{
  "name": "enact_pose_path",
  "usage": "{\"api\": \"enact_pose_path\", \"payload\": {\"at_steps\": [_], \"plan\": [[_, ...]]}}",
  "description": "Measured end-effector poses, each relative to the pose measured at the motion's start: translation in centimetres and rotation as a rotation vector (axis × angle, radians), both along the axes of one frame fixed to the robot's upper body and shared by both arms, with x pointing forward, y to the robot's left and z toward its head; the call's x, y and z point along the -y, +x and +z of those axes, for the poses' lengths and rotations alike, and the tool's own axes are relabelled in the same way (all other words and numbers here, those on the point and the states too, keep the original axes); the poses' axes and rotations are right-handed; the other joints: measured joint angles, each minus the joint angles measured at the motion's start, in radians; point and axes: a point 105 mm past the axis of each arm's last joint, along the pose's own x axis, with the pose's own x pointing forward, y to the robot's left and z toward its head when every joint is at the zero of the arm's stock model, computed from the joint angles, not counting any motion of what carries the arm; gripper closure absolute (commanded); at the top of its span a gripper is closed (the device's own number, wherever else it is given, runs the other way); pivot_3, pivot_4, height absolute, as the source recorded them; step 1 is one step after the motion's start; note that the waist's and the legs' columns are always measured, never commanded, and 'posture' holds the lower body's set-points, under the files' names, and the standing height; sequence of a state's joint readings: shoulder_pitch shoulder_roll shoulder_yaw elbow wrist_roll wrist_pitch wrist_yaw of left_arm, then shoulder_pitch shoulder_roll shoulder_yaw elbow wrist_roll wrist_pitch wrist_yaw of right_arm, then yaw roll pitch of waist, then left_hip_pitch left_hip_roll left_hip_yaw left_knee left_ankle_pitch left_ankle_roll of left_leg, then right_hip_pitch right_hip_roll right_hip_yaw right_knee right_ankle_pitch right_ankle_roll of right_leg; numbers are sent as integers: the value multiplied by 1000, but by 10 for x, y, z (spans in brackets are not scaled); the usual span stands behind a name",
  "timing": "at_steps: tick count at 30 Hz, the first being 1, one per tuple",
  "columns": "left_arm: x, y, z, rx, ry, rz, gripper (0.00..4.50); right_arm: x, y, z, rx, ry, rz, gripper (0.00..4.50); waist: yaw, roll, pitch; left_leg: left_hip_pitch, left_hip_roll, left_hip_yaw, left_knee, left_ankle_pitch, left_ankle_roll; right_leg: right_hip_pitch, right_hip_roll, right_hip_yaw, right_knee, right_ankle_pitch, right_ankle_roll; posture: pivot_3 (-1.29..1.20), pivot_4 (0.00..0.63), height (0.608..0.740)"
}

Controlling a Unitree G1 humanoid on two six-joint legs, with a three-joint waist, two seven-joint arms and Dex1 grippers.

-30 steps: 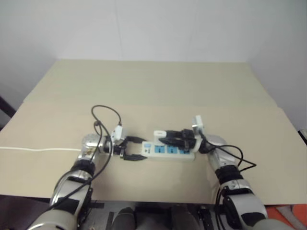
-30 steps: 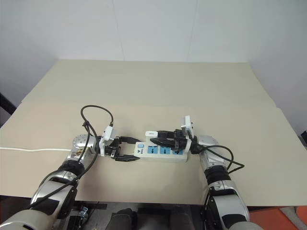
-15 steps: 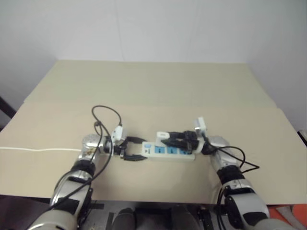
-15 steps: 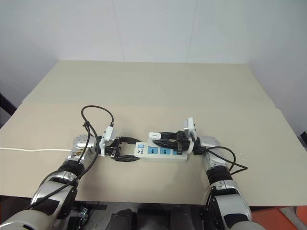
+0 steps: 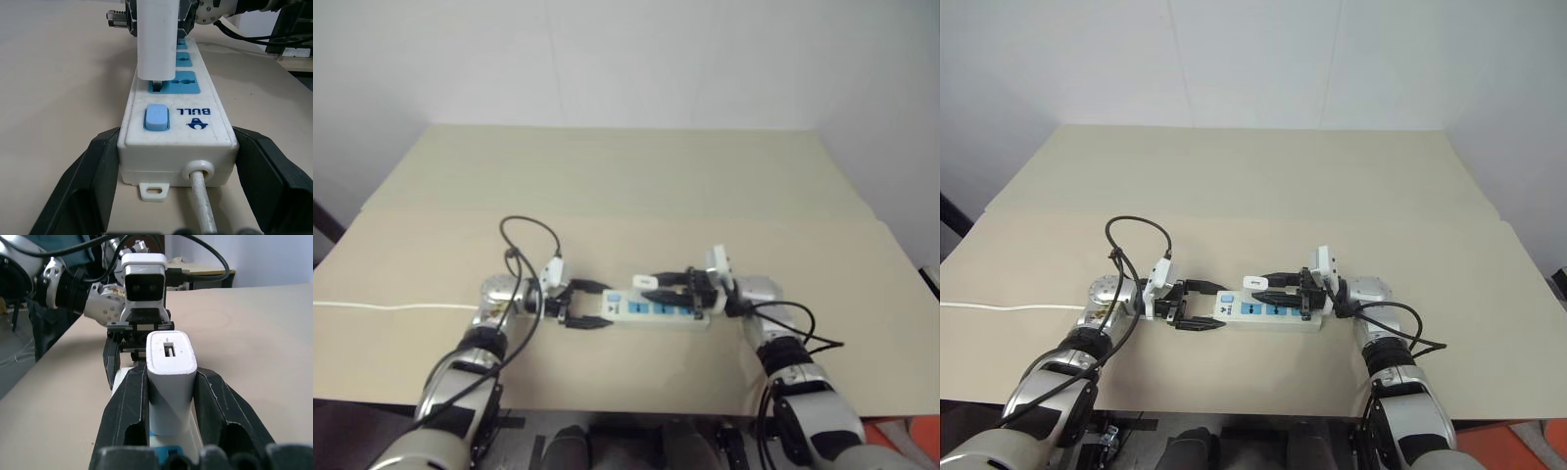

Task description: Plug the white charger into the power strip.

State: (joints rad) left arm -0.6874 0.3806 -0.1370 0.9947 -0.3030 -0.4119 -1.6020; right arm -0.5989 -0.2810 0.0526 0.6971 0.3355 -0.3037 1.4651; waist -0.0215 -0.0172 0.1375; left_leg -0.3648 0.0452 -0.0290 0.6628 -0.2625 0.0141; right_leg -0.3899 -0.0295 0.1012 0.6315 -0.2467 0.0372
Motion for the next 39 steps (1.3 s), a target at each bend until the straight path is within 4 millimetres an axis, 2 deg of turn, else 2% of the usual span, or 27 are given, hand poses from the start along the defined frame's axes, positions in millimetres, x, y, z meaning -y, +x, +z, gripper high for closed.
{"api": "enact_pose_path", "payload": {"at_steps": [10, 28, 37, 39], "plan": [[-3, -1, -2, -6, 2, 10, 1276, -8, 6, 4, -61, -95, 24, 3410, -11, 0, 0, 1, 0, 0, 0, 1, -1, 1, 0, 0, 2, 0, 0, 0, 150, 740], [-6, -1, -4, -9, 6, 27, 1276, -13, 5, -5, -11, -112, -5, 3410, -21, -1, -1, 6, 0, 0, 0, 1, -1, 5, 0, 0, 2, 0, 0, 0, 150, 740], [-4, -1, -4, -6, 4, 22, 1276, -9, 10, -7, 19, -140, -24, 314, -19, -2, -1, 6, 0, 0, 0, 1, -1, 5, 0, 0, 1, 0, 0, 0, 150, 740], [-4, -2, -4, -4, 4, 22, 1276, -9, 9, -7, 29, -140, -20, 37, -19, -2, -1, 5, 0, 0, 0, 1, -1, 5, 0, 0, 1, 0, 0, 0, 150, 740]]}}
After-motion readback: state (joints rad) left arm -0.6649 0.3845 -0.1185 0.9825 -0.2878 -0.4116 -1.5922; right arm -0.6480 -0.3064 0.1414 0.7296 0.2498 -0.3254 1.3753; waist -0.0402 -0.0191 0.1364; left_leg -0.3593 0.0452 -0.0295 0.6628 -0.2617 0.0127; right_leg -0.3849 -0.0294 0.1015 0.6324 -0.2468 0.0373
